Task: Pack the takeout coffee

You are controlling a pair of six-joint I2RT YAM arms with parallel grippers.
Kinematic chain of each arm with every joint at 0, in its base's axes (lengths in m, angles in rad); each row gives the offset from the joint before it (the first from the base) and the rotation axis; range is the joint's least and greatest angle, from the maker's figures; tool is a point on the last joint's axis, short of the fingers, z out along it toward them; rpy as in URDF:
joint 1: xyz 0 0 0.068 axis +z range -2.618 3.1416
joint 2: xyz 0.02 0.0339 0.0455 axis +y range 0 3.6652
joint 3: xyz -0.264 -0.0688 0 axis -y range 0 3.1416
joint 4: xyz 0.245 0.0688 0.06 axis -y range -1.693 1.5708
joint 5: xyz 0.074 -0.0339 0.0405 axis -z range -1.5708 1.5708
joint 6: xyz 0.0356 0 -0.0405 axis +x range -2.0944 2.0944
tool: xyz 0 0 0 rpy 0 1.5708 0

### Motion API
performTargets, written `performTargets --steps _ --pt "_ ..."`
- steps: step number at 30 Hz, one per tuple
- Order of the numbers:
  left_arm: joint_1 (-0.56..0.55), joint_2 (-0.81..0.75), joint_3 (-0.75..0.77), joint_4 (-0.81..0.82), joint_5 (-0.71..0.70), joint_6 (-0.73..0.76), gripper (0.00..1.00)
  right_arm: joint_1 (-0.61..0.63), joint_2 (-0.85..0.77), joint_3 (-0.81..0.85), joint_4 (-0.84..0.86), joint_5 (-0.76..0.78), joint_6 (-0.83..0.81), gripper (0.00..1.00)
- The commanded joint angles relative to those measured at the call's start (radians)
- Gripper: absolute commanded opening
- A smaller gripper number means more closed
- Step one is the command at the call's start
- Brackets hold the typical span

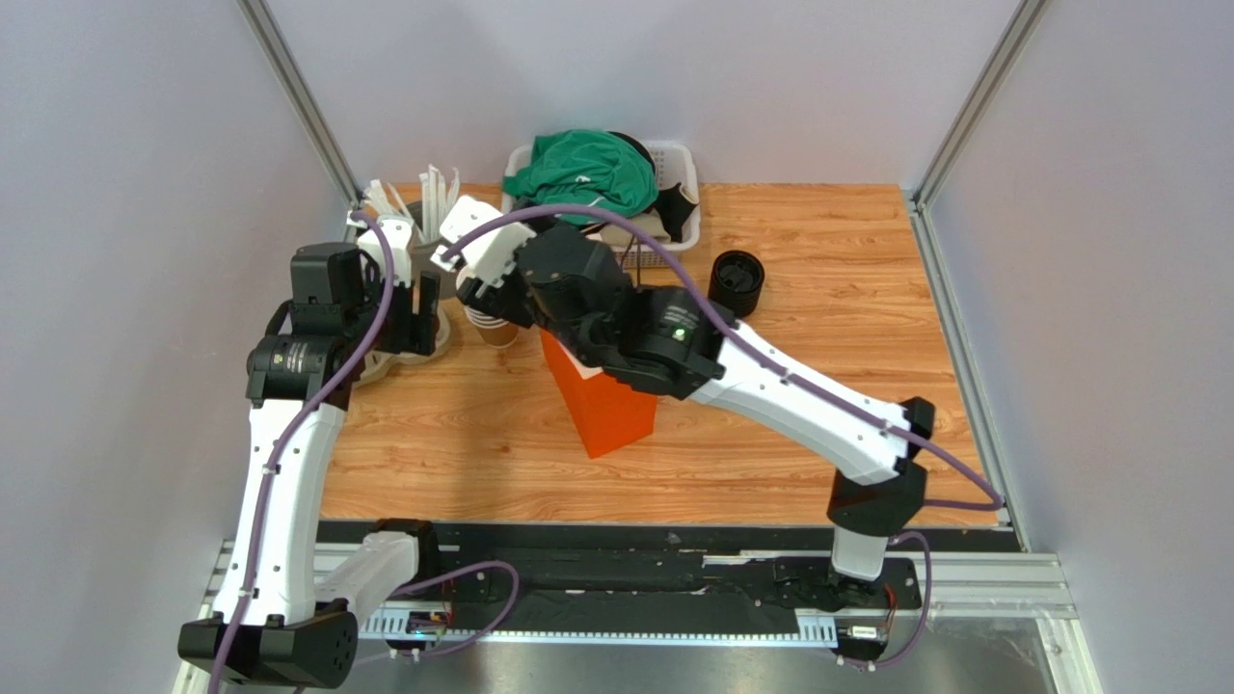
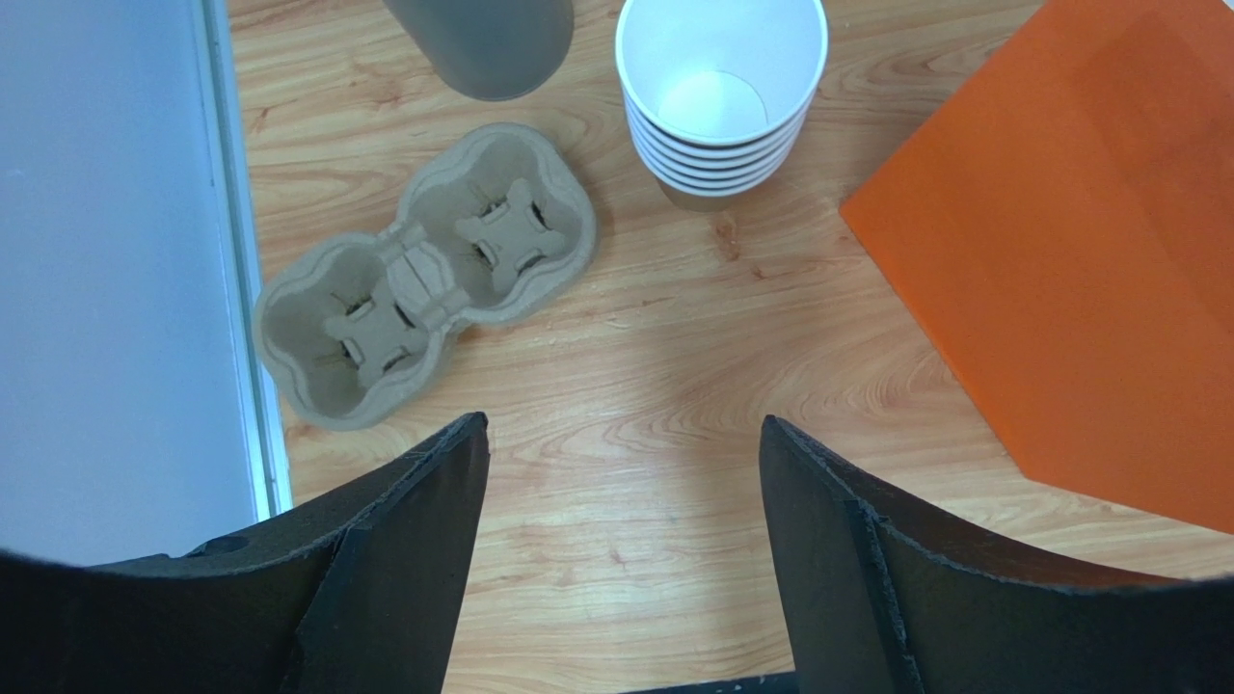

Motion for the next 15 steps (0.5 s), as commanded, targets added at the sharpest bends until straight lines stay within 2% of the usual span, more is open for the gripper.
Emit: performTargets --steps 1,4,6,9,10,12,13,15 --pt "0.01 -0.025 -0.004 0.036 0.006 -0.007 0.78 -0.044 -0.17 -0.035 -0.044 -0.068 -0.098 0.71" --pt "0.01 -0.03 0.002 0.029 0.008 -0.003 0.78 -0.116 -0.311 -0.178 -0.046 -0.111 -0.166 0.78" --pt "0.01 -0.03 0.007 0.028 0.008 -0.004 0.78 -0.17 -0.391 -0.265 -0.046 -0.154 -0.215 0.79" --pt "0.012 -0.034 0.002 0.031 0.005 -0.004 0.78 -0.349 -0.557 -0.44 -0.044 -0.284 -0.196 0.79" --pt "0.012 -0.036 -0.001 0.031 0.008 -0.004 0.78 -0.467 -0.627 -0.545 -0.034 -0.364 -0.189 0.79" --pt "0.013 -0.045 -0.005 0.036 0.009 -0.004 0.78 -0.622 -0.7 -0.648 0.006 -0.419 -0.18 0.79" --pt "0.013 -0.048 -0.007 0.037 0.012 -0.004 0.78 -0.661 -0.711 -0.745 0.008 -0.465 -0.18 0.78" --pt "0.015 -0.05 -0.008 0.037 0.017 -0.004 0.78 -0.73 -0.726 -0.828 -0.007 -0.521 -0.194 0.77"
